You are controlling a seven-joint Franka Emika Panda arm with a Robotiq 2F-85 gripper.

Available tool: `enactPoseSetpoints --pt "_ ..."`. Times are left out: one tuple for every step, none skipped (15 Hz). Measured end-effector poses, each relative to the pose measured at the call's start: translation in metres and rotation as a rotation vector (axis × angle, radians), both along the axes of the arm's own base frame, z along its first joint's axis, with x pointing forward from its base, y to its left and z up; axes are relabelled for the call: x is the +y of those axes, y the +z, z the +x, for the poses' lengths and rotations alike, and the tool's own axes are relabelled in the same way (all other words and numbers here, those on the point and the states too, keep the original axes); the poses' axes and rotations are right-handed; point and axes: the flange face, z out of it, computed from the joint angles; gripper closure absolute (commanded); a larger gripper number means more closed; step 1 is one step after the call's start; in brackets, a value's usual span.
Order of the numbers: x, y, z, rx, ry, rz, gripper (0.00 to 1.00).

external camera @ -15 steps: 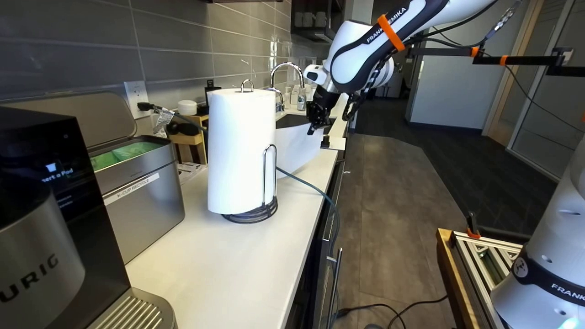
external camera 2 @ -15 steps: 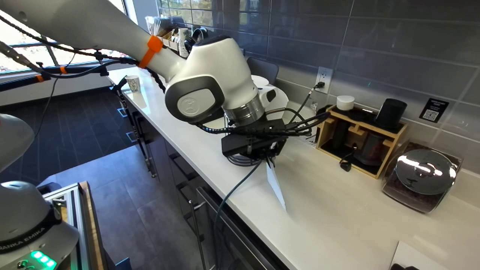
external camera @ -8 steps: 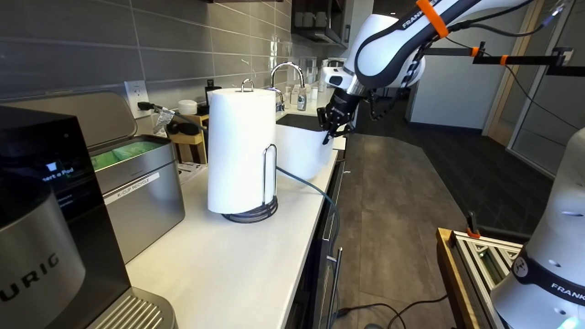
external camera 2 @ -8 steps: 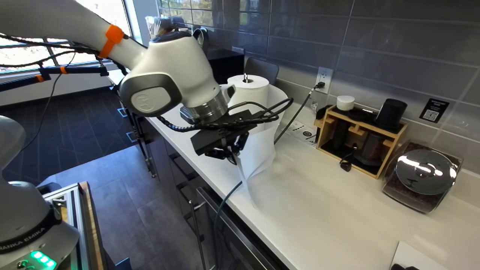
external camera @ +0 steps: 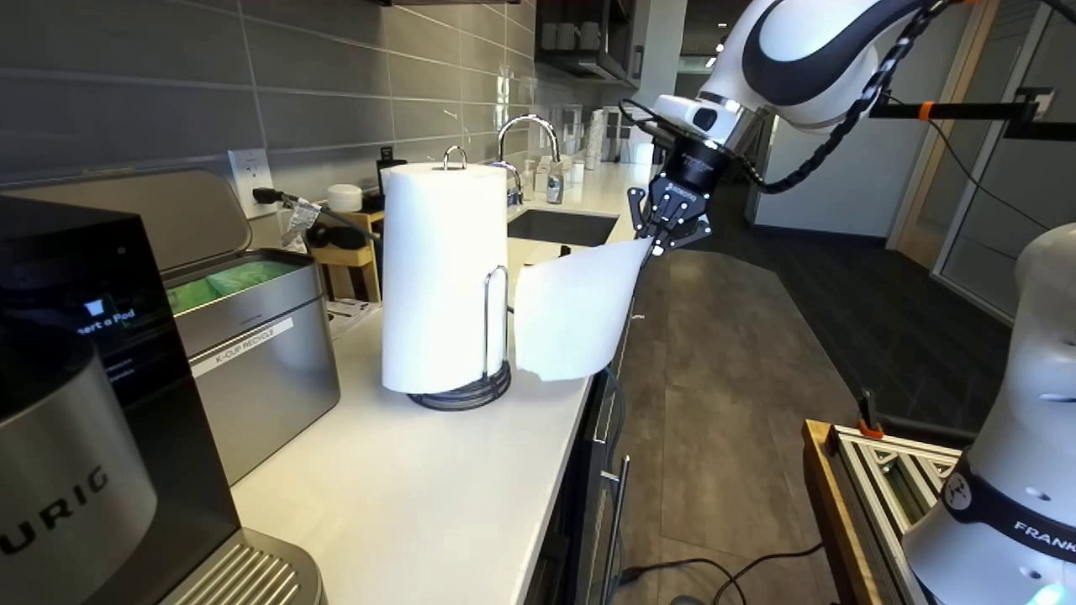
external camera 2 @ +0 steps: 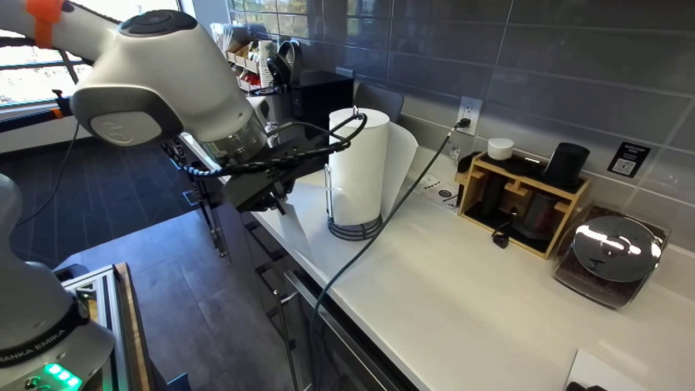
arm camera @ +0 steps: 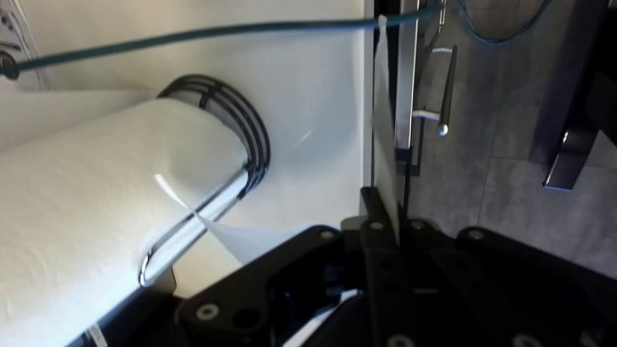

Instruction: Move the paper towel to the left, then move the roll and holder to the right

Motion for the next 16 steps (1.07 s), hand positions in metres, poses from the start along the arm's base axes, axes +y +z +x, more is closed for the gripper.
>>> enactPoseSetpoints --pt "0.010 0.005 -0.002 -0.011 0.037 0.030 1.00" --pt "0.020 0.009 -0.002 -0.022 0.073 0.060 1.00" --pt "0.031 0.012 -0.001 -0.030 0.110 0.092 1.00" --pt "0.044 0.013 0.001 -0.032 0.146 0.125 1.00" --pt "0.058 0.012 0.005 -0.033 0.179 0.154 1.00" --pt "0.073 0.009 0.008 -0.033 0.212 0.179 1.00" --pt "0.089 0.007 0.011 -0.030 0.240 0.202 1.00" --pt "0.103 0.004 0.013 -0.031 0.263 0.223 1.00" --pt "0.117 0.003 0.015 -0.040 0.276 0.239 1.00" --pt "0.129 0.002 0.018 -0.057 0.281 0.249 1.00" --pt "0.140 0.002 0.021 -0.079 0.278 0.256 1.00" --pt "0.150 0.001 0.024 -0.099 0.272 0.261 1.00" --pt "0.159 0.000 0.027 -0.122 0.264 0.262 1.00" --pt "0.168 -0.001 0.030 -0.146 0.253 0.262 1.00" --pt "0.176 -0.002 0.034 -0.170 0.238 0.260 1.00" --pt "0.183 -0.002 0.037 -0.204 0.207 0.257 1.00"
